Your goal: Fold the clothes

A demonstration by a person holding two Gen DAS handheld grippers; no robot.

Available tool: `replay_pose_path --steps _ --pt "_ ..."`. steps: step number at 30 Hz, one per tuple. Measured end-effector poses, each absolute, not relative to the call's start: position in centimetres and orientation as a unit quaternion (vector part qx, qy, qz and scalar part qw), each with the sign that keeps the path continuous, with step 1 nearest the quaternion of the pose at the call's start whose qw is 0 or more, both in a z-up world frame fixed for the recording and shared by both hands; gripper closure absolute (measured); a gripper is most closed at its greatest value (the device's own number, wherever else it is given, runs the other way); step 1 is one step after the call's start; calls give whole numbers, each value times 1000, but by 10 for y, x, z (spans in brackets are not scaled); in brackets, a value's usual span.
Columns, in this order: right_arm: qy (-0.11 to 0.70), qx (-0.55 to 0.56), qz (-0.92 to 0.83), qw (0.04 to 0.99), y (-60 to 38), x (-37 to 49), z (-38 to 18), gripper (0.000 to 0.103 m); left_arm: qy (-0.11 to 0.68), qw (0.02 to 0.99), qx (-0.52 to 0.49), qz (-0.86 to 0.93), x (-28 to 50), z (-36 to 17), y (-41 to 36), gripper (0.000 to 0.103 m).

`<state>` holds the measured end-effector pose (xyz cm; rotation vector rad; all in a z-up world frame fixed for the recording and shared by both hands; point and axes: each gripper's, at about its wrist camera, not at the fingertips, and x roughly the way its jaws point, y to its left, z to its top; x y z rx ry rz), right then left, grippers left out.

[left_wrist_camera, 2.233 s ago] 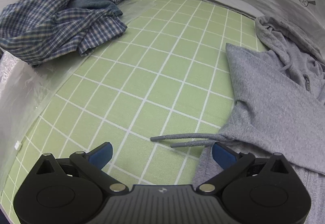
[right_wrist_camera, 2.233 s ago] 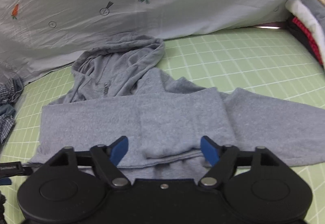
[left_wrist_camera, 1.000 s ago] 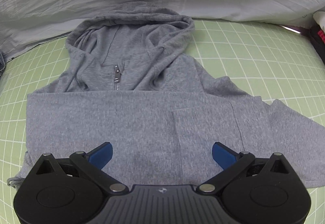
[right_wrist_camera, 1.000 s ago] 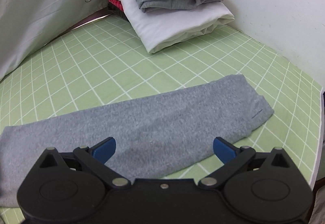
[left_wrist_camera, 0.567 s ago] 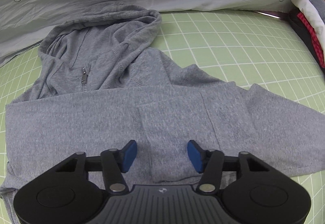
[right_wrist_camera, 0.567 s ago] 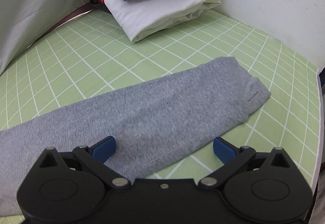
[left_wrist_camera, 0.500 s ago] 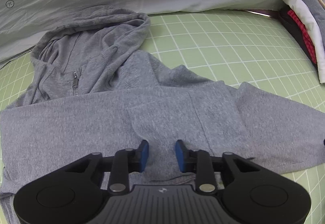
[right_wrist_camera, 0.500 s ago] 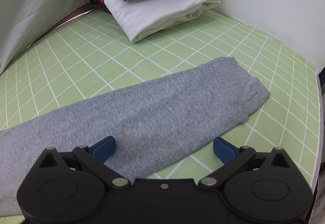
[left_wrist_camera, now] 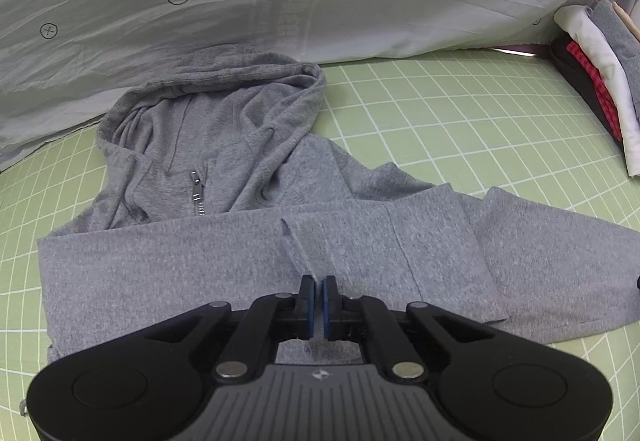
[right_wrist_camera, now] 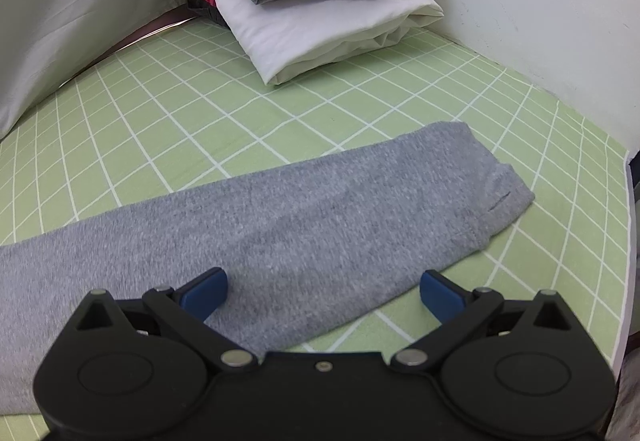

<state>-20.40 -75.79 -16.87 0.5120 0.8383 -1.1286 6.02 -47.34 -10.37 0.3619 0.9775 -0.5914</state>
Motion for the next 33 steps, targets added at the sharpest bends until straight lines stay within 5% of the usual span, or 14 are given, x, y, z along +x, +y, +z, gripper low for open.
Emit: replay_pose_path --steps 20,25,29,33 --pt "381 237 -512 732 -759 -205 -169 0 465 868 128 -123 128 -82 -320 99" --pt "386 231 -512 731 -759 -202 -169 0 500 859 99 -50 143 -105 -289 91" --pt "403 221 -509 728 -759 -198 -166 0 487 870 61 -42 131 -100 -284 25" --pt "424 204 -504 725 -759 -191 -162 0 484 872 50 -50 120 -95 -293 20"
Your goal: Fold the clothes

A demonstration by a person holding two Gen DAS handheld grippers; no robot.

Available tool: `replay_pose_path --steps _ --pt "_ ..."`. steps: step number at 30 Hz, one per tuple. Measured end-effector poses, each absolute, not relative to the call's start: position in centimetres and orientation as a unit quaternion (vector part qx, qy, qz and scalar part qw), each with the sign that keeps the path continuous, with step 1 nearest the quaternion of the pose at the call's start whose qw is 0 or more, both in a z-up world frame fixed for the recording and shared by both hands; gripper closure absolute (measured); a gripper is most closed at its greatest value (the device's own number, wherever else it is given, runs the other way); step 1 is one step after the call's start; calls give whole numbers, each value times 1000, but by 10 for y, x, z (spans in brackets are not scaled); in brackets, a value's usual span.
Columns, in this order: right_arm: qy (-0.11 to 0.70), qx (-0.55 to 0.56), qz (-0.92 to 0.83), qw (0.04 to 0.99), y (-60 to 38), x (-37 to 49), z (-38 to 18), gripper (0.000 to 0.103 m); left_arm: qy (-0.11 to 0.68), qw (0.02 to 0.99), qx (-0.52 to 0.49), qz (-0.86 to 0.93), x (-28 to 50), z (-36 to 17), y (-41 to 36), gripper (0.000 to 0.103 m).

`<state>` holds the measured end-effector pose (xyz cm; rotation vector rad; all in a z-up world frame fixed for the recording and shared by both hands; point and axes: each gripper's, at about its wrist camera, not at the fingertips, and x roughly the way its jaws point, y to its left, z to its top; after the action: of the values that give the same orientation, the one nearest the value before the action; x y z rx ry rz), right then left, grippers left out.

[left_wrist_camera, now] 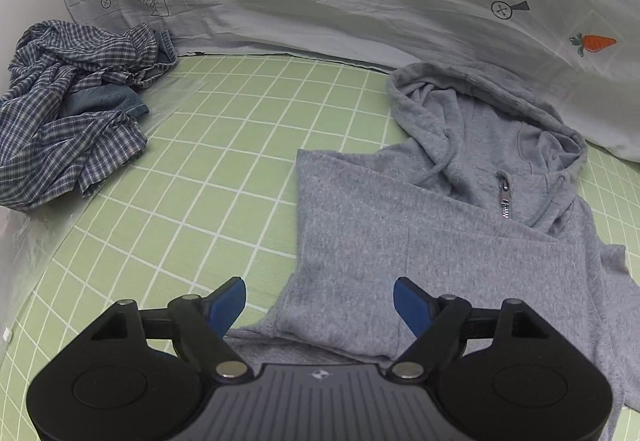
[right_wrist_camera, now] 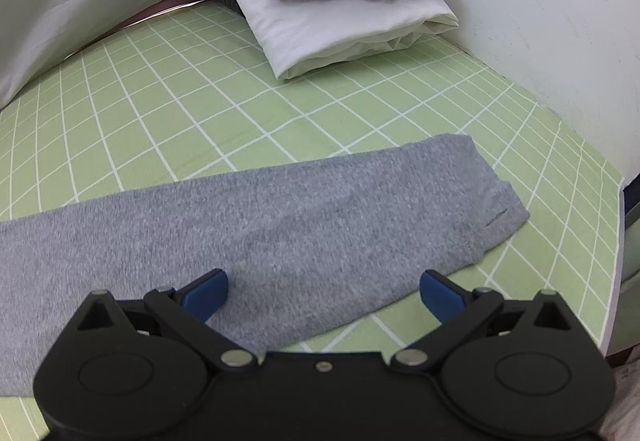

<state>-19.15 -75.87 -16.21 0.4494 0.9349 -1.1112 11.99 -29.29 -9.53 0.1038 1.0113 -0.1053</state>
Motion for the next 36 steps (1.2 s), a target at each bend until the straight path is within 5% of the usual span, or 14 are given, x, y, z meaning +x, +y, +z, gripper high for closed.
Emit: replay_pose_path --steps 36 --pt "384 192 -540 724 -869 -268 -169 0 487 857 143 -82 84 -72 -372 15"
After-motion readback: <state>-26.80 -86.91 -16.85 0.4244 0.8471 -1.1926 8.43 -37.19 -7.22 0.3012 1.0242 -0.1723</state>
